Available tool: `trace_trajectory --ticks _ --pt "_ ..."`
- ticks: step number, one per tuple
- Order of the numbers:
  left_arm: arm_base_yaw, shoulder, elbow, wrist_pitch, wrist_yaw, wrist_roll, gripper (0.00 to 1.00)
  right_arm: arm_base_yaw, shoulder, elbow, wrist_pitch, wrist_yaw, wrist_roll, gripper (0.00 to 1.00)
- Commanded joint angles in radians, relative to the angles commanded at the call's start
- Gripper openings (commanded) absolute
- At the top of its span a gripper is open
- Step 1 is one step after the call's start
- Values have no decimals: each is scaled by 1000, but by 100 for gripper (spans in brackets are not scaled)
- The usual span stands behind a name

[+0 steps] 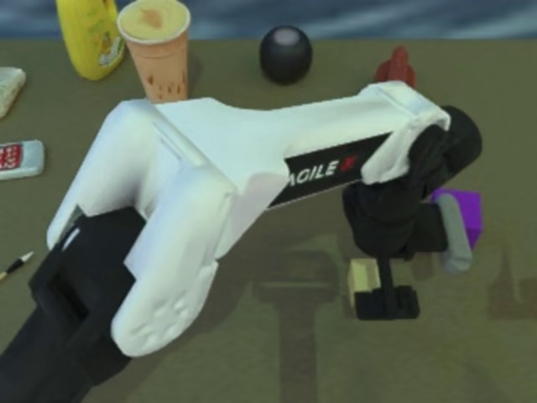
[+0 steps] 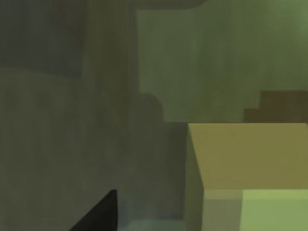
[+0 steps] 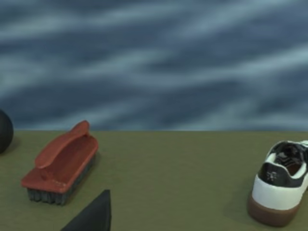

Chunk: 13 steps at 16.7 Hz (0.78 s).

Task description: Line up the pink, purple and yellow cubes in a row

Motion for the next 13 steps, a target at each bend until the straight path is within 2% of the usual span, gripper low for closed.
trace_trajectory --ticks 4,9,13 --pt "3 -4 42 -41 -1 2 100 0 0 0 0 0 0 100" --pt "20 -23 205 -232 0 2 100 0 0 0 0 0 0 100" --pt "23 -29 225 -254 0 1 100 0 0 0 0 0 0 100"
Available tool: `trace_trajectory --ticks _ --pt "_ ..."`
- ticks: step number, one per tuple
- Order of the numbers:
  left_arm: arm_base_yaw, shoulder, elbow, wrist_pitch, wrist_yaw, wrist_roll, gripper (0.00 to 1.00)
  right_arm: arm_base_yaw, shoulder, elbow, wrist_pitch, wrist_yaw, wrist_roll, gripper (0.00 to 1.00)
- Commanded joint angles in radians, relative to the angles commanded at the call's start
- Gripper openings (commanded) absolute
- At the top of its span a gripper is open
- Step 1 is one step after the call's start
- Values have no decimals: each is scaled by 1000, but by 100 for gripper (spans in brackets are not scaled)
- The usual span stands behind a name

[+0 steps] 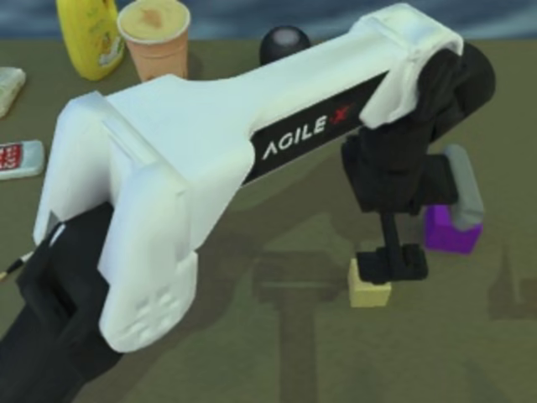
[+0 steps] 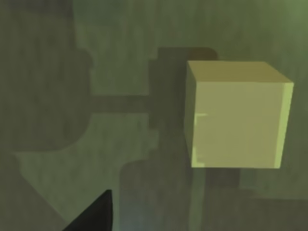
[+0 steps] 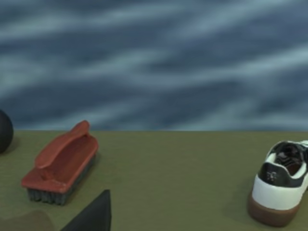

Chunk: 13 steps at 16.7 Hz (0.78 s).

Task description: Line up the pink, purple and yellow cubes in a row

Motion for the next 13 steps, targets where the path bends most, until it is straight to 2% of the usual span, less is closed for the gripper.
trace_trajectory --ticks 3,6,9,13 --pt "-1 -7 -11 9 -1 -2 100 2 8 9 -6 0 3 100" --pt "42 -97 -98 63 -5 -28 100 16 82 83 -55 -1 24 100" --pt "126 -282 -268 166 -12 -82 100 39 236 231 -150 0 64 100" --pt "284 -665 -610 362 -23 -187 100 80 562 494 -327 2 134 100"
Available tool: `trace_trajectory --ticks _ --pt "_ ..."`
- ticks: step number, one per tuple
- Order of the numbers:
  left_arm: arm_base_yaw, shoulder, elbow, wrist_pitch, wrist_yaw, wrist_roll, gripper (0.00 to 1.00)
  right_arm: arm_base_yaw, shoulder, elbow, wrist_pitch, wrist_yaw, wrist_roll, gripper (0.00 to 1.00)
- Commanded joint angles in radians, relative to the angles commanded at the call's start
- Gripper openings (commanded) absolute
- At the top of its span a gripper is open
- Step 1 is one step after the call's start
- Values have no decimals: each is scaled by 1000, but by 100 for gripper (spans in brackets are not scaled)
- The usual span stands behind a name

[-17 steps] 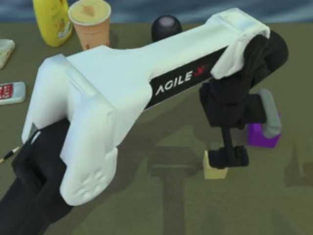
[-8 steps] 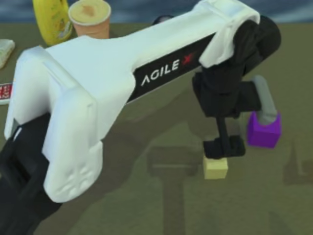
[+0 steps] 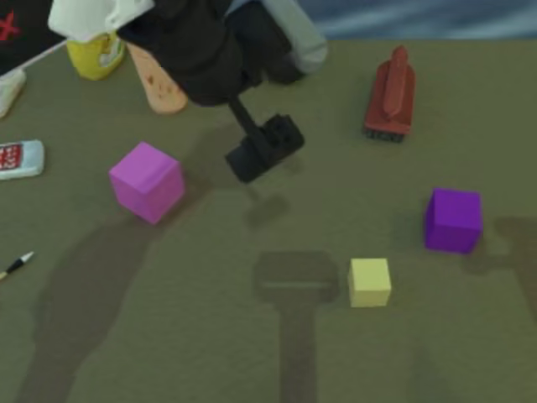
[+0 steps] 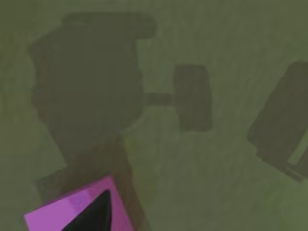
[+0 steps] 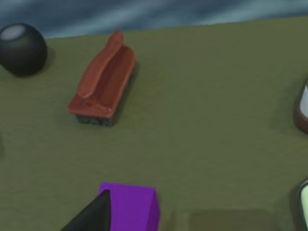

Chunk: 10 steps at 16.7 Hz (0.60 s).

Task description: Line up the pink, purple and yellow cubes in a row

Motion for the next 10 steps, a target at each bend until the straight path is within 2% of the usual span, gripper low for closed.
trace_trajectory --ticks 10 --pt "417 -1136 -1077 597 -16 -293 100 123 997 701 -521 -1 192 100"
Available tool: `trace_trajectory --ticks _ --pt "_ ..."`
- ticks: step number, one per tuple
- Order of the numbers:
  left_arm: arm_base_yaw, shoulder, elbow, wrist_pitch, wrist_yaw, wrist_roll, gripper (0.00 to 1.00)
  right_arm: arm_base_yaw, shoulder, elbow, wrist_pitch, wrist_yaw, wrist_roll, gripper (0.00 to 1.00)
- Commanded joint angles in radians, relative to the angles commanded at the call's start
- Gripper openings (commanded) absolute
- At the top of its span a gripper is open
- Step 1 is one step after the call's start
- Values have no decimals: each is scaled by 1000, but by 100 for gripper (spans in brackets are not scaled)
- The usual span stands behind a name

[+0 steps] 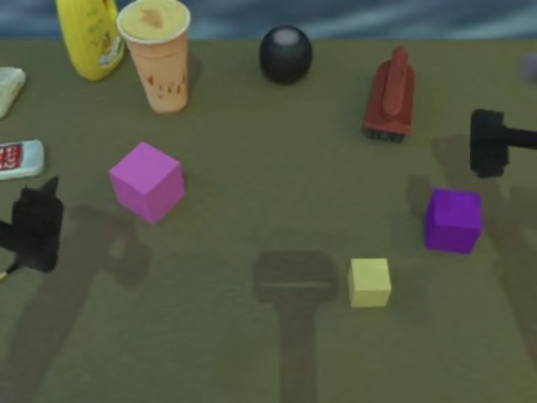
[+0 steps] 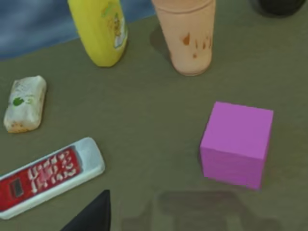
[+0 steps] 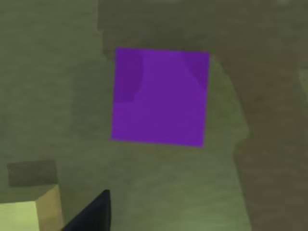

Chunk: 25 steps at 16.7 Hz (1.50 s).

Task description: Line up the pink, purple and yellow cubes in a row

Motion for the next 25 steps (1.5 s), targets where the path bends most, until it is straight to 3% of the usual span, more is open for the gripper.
trace_trajectory --ticks 6,12,18,25 --pt "158 -470 -450 298 7 -129 100 54 392 325 -208 0 84 100" --pt "214 -661 -615 428 13 -186 100 74 534 457 -282 1 118 100" --pt "214 -661 -615 428 13 -186 100 71 544 450 -267 1 117 100" --pt "214 -661 -615 428 13 -186 100 75 636 303 -22 2 120 100"
